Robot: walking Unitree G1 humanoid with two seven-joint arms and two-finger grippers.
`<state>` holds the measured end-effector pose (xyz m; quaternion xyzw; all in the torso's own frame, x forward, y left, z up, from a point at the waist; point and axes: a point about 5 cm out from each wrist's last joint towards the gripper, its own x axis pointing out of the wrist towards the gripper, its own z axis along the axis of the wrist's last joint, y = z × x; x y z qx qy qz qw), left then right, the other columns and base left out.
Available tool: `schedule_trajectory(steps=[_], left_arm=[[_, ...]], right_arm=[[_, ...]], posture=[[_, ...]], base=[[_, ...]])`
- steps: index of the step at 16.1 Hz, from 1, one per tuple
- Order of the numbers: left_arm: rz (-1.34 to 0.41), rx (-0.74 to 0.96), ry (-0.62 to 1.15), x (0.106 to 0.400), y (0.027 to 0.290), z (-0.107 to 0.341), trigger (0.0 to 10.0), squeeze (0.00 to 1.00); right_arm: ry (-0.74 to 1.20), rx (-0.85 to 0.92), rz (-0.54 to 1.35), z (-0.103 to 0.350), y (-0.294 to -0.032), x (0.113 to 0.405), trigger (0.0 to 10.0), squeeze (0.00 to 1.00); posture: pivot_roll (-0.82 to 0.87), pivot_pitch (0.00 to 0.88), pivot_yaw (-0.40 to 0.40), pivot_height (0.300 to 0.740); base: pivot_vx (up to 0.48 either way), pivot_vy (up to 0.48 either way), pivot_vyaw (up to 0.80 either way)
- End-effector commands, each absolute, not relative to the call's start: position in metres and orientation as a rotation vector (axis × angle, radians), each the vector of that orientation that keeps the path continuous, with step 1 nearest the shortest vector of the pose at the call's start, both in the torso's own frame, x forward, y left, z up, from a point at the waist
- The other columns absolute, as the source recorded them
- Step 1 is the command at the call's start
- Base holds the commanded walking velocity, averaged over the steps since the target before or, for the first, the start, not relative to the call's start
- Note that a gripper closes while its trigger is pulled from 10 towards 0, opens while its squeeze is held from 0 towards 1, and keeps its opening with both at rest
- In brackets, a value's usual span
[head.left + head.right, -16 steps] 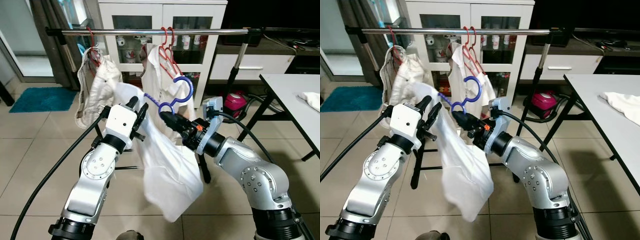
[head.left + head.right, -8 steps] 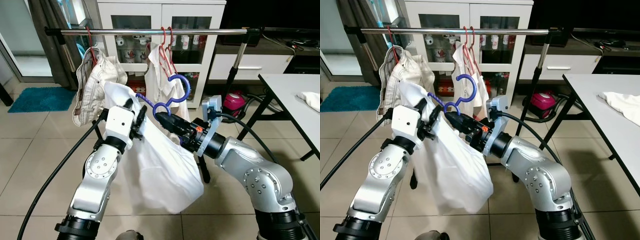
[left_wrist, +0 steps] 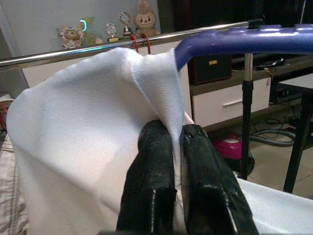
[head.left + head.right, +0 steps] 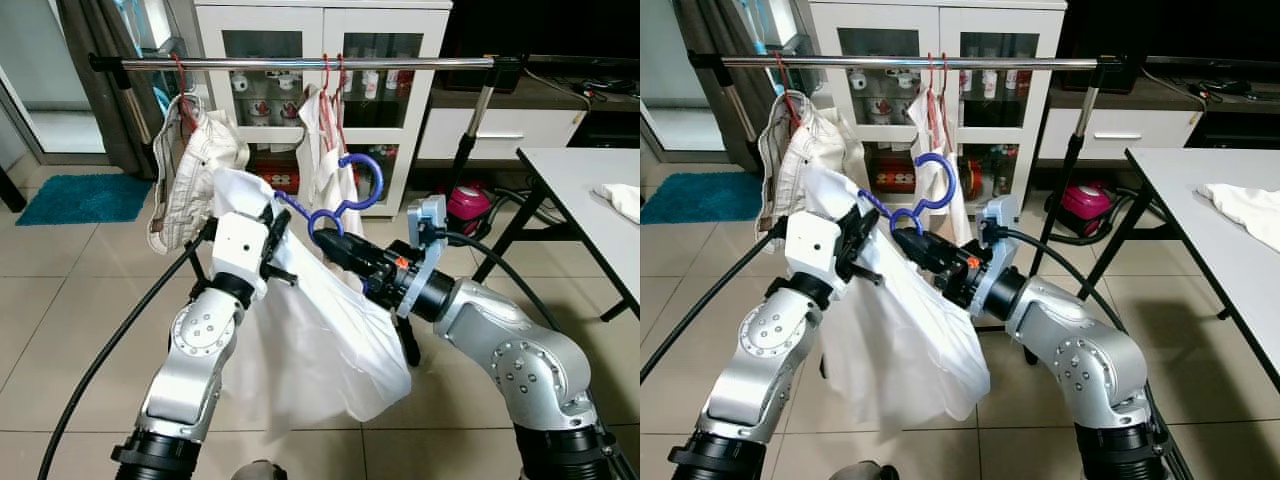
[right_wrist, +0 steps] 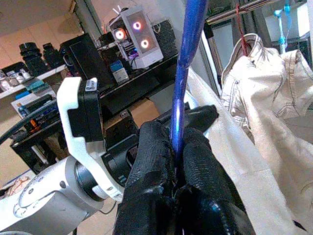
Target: Hang hanger
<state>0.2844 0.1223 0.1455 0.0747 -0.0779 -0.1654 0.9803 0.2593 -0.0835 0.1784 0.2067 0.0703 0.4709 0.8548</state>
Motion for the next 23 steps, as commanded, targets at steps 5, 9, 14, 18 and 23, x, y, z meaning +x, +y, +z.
schedule_trajectory(steps=[5, 9, 14, 18, 23], left_arm=[[-0.353, 0.131, -0.151, 0.282, 0.122, 0.144, 0.0, 0.00], [-0.445, 0.114, -0.186, 0.267, 0.117, 0.150, 0.0, 0.00], [-0.526, 0.072, -0.205, 0.255, 0.104, 0.160, 0.0, 0.00], [-0.684, -0.008, -0.052, 0.241, 0.084, 0.150, 0.0, 0.00], [-0.523, 0.086, -0.059, 0.254, 0.101, 0.153, 0.0, 0.00]], right_arm=[[0.101, 0.439, 1.025, 0.189, -0.083, 0.257, 10.0, 0.00], [0.119, 0.410, 0.818, 0.180, -0.094, 0.274, 10.0, 0.00], [0.155, 0.338, 0.479, 0.167, -0.117, 0.301, 10.0, 0.00], [0.110, 0.354, 0.232, 0.168, -0.135, 0.314, 10.0, 0.00], [0.134, 0.255, 0.286, 0.167, -0.129, 0.311, 10.0, 0.00]], posture=[[-0.05, 0.000, 0.020, 0.740], [-0.05, 0.000, 0.021, 0.740], [-0.04, 0.000, 0.015, 0.740], [-0.04, 0.000, 0.015, 0.740], [-0.04, 0.000, 0.014, 0.740]], base=[[0.000, 0.000, 0.00], [0.000, 0.000, 0.00], [0.000, 0.000, 0.00], [0.000, 0.000, 0.00], [0.000, 0.000, 0.00]])
